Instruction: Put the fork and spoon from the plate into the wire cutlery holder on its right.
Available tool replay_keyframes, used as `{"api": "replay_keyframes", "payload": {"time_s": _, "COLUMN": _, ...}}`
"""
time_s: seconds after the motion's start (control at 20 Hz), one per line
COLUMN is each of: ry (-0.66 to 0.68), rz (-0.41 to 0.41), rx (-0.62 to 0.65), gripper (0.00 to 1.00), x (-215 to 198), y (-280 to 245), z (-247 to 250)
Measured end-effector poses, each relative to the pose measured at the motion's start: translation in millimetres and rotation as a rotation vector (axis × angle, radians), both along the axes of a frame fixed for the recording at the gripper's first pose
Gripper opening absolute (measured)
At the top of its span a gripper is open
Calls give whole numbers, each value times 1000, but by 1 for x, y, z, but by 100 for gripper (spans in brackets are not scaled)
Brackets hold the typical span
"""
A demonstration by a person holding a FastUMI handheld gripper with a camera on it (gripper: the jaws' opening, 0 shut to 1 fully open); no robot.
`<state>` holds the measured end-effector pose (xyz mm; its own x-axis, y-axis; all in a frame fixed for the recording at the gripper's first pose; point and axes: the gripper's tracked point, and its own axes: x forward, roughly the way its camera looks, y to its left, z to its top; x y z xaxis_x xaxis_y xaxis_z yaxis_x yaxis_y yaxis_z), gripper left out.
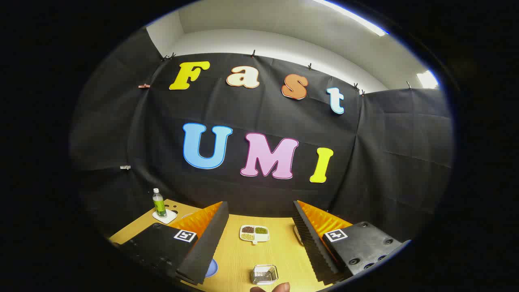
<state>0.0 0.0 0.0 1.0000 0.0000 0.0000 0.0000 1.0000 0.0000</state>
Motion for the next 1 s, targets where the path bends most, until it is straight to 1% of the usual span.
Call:
{"api": "replay_keyframes", "payload": {"time_s": 0.65, "ry": 29, "rz": 14, "rx": 1, "gripper": 98, "x": 17, "y": 11, "z": -11}}
{"api": "replay_keyframes", "payload": {"time_s": 0.85, "ry": 79, "rz": 48, "rx": -4, "gripper": 98, "x": 25, "y": 27, "z": -24}}
{"api": "replay_keyframes", "payload": {"time_s": 1.0, "ry": 155, "rz": 95, "rx": -13, "gripper": 98, "x": 31, "y": 44, "z": -44}}
